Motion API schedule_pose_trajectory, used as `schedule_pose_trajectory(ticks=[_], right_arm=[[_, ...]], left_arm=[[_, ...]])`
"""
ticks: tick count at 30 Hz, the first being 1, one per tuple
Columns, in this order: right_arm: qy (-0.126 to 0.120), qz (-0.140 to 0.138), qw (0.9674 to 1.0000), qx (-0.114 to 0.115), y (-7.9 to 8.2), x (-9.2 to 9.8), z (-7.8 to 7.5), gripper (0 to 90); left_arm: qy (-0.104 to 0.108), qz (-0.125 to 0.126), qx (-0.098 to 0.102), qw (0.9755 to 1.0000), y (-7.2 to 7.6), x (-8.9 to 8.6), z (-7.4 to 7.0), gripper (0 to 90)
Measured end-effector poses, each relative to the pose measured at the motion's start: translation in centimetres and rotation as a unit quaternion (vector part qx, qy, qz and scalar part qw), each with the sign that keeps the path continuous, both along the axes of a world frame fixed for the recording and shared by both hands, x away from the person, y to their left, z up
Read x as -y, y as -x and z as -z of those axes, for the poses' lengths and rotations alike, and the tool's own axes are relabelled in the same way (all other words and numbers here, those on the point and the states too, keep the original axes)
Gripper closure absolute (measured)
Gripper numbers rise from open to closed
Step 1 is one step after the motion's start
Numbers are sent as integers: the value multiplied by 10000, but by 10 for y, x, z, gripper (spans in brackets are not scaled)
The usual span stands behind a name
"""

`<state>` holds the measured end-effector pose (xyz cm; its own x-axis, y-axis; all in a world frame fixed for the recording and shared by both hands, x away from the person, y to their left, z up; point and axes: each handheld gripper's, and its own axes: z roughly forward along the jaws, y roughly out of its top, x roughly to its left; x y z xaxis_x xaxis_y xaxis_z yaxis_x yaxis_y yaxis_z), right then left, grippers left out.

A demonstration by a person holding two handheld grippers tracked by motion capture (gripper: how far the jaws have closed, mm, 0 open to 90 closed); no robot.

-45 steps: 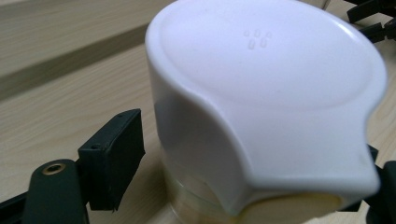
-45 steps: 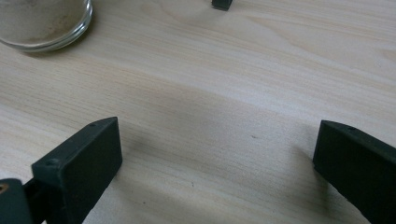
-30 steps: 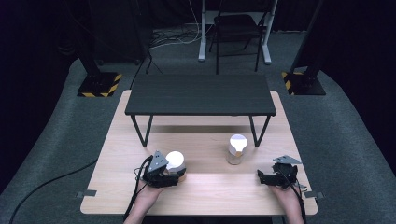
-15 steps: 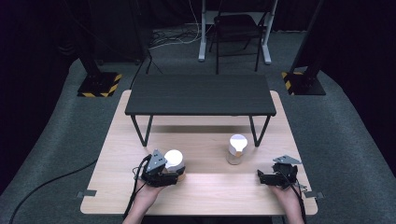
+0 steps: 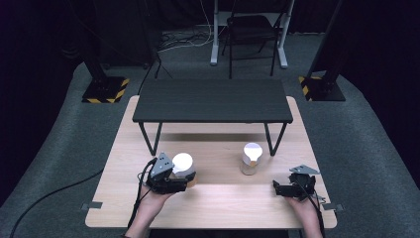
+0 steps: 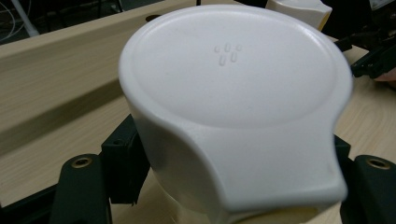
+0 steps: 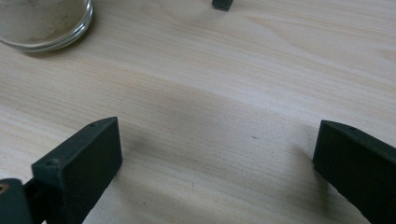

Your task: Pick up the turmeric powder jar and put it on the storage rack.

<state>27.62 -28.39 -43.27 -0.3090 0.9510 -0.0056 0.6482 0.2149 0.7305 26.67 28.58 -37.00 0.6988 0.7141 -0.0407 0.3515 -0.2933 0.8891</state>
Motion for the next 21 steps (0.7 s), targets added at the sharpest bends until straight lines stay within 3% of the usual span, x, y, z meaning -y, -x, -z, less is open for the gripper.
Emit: schedule_pose_trajectory(ticks=[21], right_arm=[[-6,-2,10000,-9,-1,0,0,1]], left_arm=[[-69,-88,234,9997,-2,1,-36,300]])
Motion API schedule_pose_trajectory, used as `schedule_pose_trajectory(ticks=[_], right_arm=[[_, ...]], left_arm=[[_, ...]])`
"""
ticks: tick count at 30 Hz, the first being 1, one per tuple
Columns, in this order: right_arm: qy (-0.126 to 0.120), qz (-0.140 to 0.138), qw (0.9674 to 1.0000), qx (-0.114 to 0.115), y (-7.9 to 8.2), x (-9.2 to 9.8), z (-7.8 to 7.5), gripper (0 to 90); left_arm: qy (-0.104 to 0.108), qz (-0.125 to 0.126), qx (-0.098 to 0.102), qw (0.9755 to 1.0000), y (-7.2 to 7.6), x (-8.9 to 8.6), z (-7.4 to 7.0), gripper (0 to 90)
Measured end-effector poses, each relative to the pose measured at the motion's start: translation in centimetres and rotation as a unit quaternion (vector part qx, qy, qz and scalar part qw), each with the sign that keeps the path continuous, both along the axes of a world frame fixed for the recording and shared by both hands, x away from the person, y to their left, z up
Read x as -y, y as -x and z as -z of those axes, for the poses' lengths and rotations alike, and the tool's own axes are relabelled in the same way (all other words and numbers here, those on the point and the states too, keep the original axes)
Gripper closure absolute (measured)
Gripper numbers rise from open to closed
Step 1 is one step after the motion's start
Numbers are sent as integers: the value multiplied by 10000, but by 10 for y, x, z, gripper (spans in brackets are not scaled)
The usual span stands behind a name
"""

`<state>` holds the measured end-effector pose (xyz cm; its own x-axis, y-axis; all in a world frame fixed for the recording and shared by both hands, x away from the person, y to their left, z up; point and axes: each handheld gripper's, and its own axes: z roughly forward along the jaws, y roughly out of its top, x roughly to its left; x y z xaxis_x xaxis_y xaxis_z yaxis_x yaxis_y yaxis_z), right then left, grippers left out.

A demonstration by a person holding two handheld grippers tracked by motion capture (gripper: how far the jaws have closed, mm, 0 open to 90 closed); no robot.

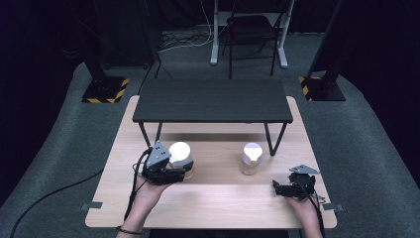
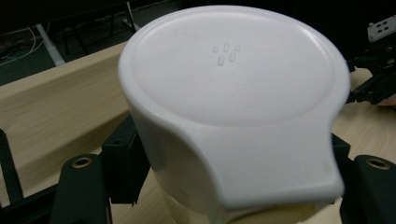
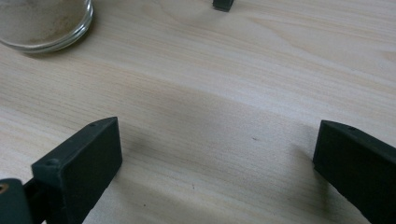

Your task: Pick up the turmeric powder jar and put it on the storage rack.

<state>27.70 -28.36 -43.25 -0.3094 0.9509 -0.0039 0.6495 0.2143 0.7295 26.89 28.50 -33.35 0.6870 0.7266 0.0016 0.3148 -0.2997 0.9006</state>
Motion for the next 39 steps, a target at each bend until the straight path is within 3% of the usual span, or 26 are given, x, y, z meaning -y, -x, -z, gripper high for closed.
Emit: schedule_pose_trajectory(ticks=[13,25,39], right_arm=[[0,1,10000,1,0,0,0,1],[0,1,10000,0,0,0,0,1],[0,-1,10000,1,0,0,0,2]], left_arm=[[3,-42,6,10000,-10,-2,-20,300],[-166,-58,141,9997,-18,-1,-50,301],[-210,-91,262,9994,-28,1,-81,301]])
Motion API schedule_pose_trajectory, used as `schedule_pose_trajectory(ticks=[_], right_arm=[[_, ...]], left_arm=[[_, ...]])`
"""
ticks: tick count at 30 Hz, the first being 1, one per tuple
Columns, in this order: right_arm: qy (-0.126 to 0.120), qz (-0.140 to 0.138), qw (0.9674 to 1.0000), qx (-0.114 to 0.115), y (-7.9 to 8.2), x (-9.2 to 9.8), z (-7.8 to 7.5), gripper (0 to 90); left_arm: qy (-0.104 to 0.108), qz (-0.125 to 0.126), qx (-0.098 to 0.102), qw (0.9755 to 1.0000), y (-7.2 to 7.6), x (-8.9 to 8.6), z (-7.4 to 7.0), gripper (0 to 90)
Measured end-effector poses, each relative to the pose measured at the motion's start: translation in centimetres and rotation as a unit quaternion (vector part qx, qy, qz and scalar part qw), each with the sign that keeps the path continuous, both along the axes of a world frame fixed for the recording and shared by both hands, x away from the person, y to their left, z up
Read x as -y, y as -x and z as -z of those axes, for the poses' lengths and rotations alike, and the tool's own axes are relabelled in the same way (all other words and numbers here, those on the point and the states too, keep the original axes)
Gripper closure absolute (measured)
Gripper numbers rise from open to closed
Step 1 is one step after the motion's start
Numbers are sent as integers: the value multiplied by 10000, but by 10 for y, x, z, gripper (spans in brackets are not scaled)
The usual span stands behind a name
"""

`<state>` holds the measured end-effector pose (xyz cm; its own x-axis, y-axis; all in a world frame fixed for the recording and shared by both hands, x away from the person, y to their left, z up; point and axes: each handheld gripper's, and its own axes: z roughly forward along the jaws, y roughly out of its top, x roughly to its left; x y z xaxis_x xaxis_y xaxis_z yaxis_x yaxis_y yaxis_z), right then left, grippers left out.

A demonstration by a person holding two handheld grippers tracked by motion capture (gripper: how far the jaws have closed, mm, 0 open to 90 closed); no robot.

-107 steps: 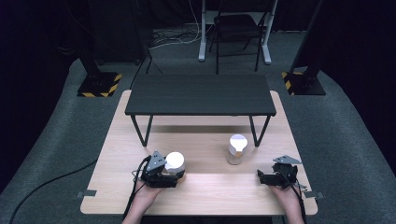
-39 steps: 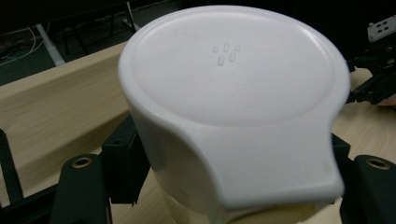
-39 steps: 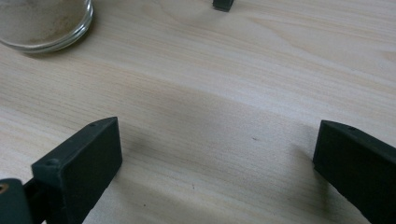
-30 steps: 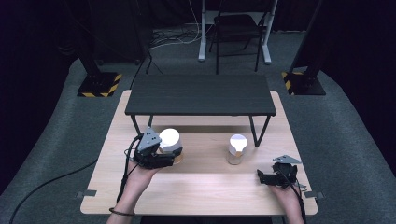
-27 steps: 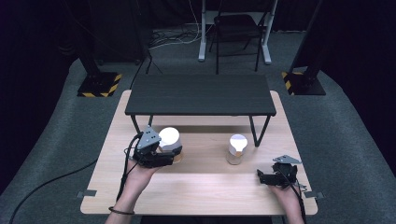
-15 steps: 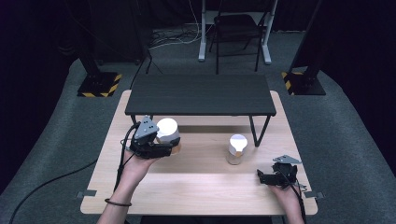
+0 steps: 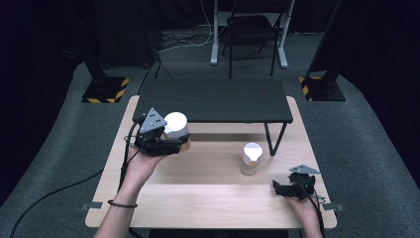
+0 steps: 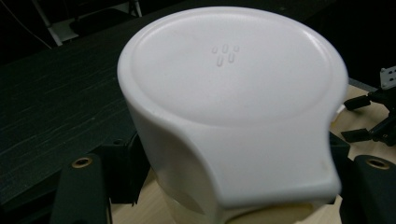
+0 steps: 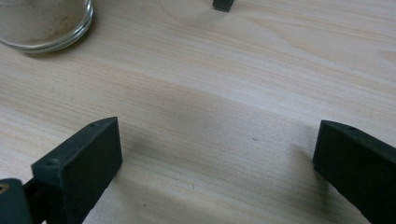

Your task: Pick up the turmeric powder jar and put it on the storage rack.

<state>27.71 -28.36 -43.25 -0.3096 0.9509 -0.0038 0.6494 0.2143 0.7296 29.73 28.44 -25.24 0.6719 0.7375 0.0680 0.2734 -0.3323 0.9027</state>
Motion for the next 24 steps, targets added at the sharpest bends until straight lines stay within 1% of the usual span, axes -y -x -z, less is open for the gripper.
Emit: schedule_pose_trajectory(ticks=[4,8,16,21,24], right_arm=[[0,-3,10000,0,0,0,0,1],[0,-4,10000,0,0,0,0,1],[1,-6,10000,0,0,0,0,1],[2,-8,10000,1,0,0,0,1],[2,-8,10000,0,0,0,0,2]], left_arm=[[-10,2,10,10000,-4,1,-8,301],[-97,-1,27,9999,-8,5,-16,301],[-66,-34,52,10000,-17,10,-28,301],[-109,-64,66,9999,-24,15,-36,301],[-101,-94,28,9999,-29,17,-40,301]])
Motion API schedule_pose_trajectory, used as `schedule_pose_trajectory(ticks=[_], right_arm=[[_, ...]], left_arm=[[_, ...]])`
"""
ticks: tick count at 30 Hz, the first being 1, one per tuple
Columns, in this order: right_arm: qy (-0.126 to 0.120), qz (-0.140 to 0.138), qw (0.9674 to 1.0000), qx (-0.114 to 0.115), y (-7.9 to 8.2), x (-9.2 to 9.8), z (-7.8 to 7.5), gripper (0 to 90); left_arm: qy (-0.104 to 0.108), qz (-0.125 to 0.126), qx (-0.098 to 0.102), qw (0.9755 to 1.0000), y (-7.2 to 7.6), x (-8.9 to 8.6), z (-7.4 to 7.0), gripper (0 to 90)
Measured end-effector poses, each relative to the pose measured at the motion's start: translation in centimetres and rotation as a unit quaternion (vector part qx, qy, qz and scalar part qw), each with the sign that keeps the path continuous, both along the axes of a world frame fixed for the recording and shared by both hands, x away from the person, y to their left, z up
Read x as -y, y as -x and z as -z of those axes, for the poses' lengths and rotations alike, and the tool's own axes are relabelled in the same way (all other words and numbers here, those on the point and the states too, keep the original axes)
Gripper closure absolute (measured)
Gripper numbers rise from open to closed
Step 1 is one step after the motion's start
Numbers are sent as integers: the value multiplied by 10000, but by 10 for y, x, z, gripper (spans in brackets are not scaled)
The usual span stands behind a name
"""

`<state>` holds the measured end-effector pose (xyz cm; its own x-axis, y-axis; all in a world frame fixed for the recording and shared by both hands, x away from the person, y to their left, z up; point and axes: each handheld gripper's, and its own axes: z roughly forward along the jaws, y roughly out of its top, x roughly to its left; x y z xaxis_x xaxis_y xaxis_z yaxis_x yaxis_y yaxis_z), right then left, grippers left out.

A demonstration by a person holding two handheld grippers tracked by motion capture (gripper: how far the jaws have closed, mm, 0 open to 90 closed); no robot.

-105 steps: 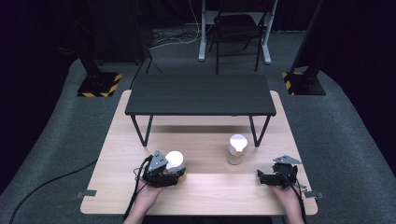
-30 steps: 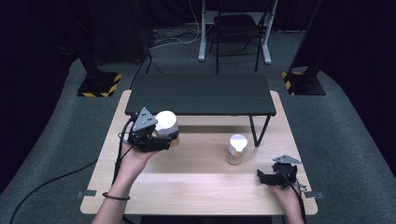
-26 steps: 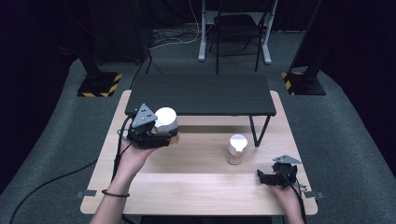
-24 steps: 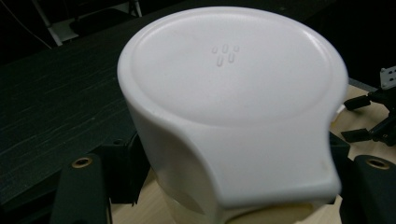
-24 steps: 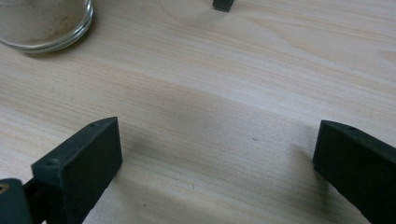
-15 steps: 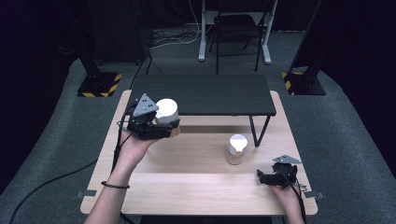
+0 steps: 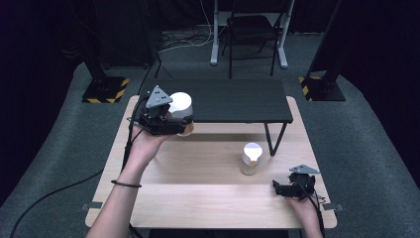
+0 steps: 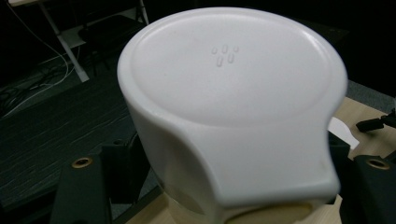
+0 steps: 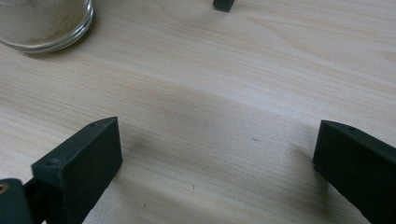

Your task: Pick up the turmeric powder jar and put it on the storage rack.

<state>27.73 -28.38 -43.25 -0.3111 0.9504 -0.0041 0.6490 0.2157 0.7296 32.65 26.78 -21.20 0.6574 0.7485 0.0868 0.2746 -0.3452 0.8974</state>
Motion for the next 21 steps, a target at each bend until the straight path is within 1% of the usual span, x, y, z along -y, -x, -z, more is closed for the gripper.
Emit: schedule_pose_trajectory(ticks=[5,9,17,21], right_arm=[[0,-2,10000,0,0,0,0,1],[1,-5,10000,-1,0,0,0,1],[0,-6,10000,-1,0,0,0,1],[-1,-14,10000,0,0,0,0,1]], left_arm=[[-28,-93,-17,10000,-8,3,-5,301],[22,-175,-42,9998,-15,4,-7,301],[60,-178,-69,9998,-27,7,-14,301],[32,-202,-75,9998,-32,11,-18,301]])
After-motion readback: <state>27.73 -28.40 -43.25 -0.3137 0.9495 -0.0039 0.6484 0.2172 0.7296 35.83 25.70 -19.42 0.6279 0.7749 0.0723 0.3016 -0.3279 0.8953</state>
